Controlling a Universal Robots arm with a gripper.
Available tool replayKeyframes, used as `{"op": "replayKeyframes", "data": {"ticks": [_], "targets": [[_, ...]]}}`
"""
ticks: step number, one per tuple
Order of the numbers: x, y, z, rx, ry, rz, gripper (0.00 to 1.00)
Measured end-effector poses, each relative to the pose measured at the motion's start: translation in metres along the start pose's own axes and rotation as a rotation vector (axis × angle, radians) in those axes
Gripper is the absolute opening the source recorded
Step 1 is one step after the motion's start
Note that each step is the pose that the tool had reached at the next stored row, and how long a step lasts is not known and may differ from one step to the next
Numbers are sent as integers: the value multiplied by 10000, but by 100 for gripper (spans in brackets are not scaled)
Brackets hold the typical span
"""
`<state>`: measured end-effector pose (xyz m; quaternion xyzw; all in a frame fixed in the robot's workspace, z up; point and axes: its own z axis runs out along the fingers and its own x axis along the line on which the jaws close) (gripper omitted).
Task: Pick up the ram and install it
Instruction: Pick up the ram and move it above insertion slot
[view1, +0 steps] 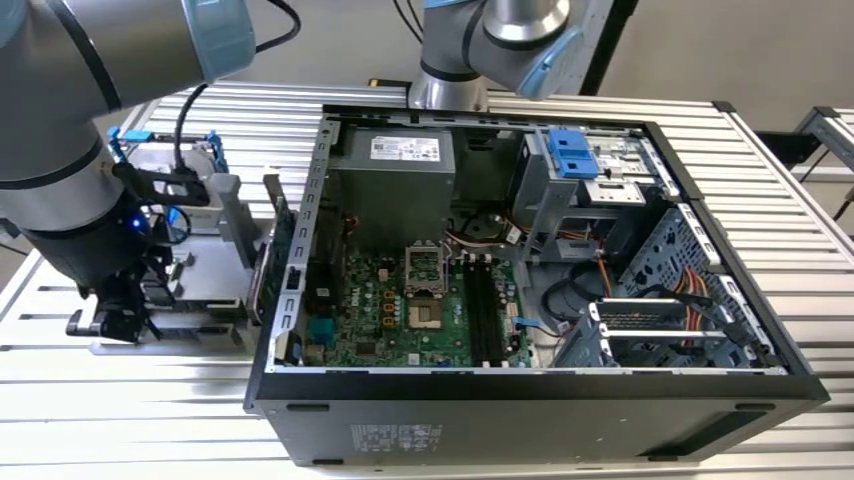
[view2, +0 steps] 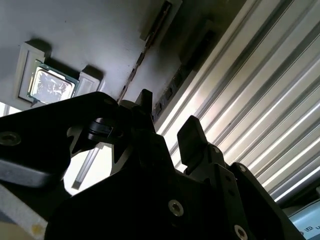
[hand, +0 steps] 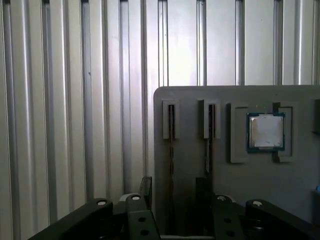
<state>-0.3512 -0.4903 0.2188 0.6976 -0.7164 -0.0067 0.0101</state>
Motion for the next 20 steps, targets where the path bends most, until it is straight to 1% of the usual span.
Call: {"op": "replayKeyframes", "data": {"ticks": [8, 20], "targets": [[4, -3, 75, -1, -1, 21, 100], [7, -5, 172, -2, -4, 175, 100]]}}
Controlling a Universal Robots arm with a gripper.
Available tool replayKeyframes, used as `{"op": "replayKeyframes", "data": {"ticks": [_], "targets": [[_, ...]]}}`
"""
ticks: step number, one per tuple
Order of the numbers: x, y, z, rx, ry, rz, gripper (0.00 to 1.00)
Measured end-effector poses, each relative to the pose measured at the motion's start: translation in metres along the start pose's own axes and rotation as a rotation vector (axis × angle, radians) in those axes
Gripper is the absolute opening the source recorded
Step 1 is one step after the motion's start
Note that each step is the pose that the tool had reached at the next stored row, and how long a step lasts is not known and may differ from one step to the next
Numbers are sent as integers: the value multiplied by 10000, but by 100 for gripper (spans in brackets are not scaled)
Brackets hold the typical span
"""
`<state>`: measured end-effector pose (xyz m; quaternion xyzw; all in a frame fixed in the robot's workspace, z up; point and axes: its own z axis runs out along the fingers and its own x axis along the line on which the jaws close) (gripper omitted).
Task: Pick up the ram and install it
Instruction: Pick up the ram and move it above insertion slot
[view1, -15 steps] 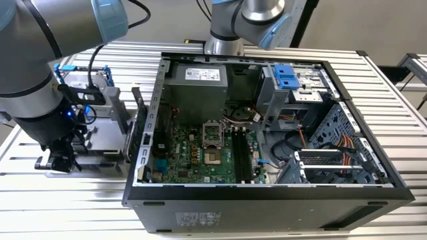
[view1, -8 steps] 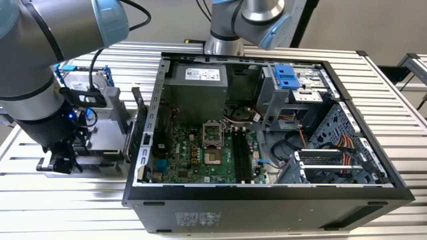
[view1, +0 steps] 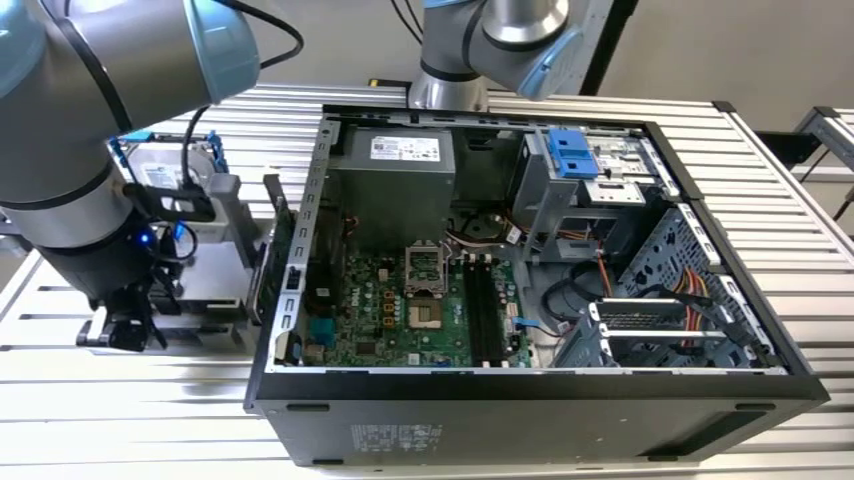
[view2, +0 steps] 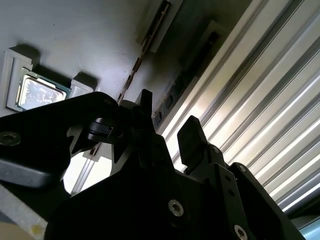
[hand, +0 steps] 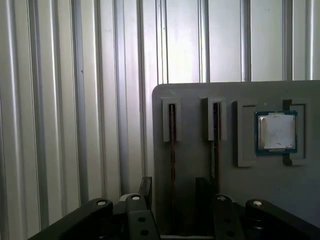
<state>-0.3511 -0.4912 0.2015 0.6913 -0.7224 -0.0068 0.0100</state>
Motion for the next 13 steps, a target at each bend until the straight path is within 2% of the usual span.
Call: {"op": "replayKeyframes", "data": {"ticks": [7, 13], "targets": [[1, -1, 57, -1, -2, 86, 100], [1, -2, 73, -2, -1, 96, 100]]}}
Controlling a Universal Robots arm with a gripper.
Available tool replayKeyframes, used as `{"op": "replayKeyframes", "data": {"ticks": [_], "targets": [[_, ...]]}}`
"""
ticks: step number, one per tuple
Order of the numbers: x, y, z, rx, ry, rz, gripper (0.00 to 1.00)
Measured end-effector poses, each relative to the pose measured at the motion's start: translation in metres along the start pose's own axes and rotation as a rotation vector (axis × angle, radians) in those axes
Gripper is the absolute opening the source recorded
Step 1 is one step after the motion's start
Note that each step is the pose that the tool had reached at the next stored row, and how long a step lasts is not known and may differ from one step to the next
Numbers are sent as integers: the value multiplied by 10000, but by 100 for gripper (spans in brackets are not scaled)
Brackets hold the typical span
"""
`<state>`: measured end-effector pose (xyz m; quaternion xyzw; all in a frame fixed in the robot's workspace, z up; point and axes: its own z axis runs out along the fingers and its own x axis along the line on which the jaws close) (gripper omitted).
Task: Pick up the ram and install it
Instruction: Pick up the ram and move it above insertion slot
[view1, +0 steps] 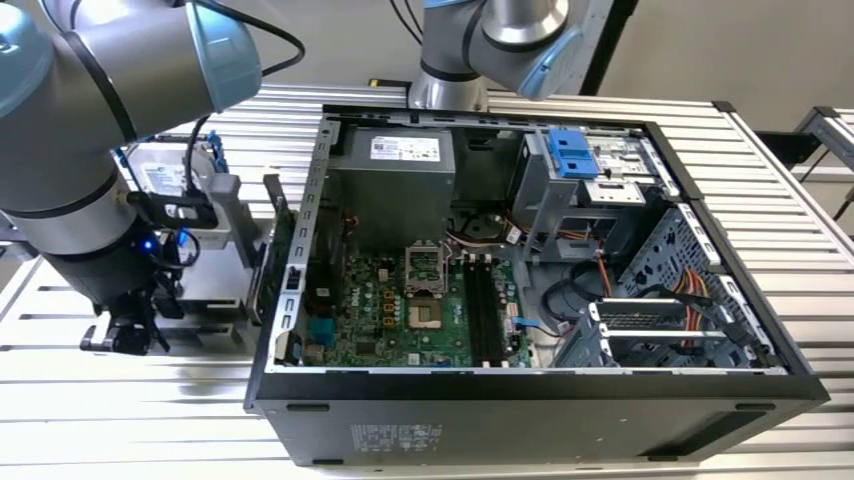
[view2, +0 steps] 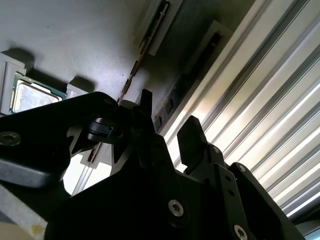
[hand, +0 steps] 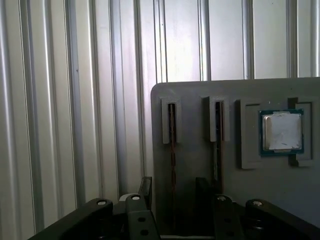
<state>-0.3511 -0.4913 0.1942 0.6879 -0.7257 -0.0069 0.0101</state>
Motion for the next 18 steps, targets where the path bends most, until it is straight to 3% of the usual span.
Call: {"op": "replayKeyframes", "data": {"ticks": [18], "targets": [[-1, -19, 7, 2, 0, -27, 100]]}}
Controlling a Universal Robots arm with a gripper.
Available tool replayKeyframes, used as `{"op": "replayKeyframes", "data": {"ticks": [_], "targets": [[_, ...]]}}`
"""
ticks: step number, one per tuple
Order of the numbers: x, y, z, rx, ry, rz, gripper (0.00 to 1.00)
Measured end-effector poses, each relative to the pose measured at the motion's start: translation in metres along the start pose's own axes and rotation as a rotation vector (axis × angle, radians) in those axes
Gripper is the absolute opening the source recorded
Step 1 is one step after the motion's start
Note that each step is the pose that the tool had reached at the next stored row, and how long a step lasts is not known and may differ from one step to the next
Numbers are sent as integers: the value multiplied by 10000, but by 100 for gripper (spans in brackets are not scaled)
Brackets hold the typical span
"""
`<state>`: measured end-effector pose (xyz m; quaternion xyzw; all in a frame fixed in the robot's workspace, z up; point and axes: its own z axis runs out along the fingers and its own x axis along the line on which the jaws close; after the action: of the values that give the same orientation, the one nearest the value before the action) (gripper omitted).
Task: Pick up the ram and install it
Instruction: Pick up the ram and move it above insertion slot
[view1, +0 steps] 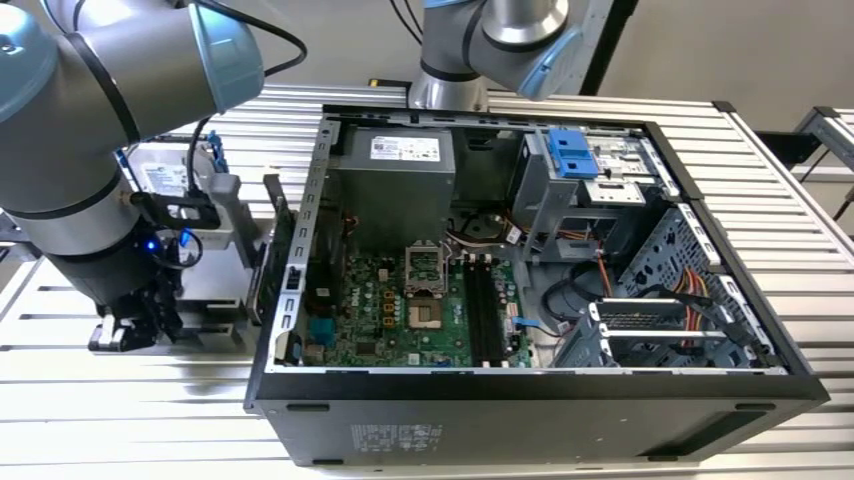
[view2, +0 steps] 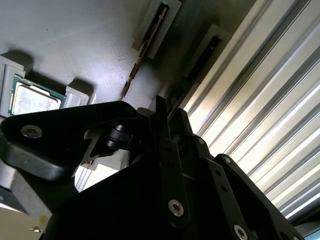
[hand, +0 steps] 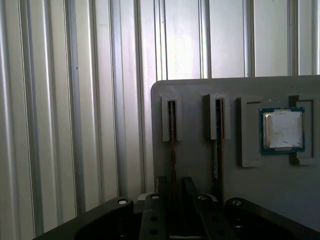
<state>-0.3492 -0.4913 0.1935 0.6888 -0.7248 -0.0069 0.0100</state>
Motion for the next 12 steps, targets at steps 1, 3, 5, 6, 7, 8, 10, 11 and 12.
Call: {"op": "replayKeyframes", "data": {"ticks": [1, 3, 5, 6, 7, 8, 10, 11, 12], "targets": [[0, 0, 0, 0, 0, -1, 100], [0, 0, 0, 0, 0, -3, 100], [0, 0, 0, 0, 0, -5, 100], [0, 0, 0, 0, 0, -6, 0], [0, 0, 0, 0, 0, -7, 0], [0, 0, 0, 0, 0, -8, 0], [0, 0, 0, 0, 0, -10, 0], [0, 0, 0, -1, 1, -10, 0], [0, 0, 0, 0, 0, -12, 0]]}}
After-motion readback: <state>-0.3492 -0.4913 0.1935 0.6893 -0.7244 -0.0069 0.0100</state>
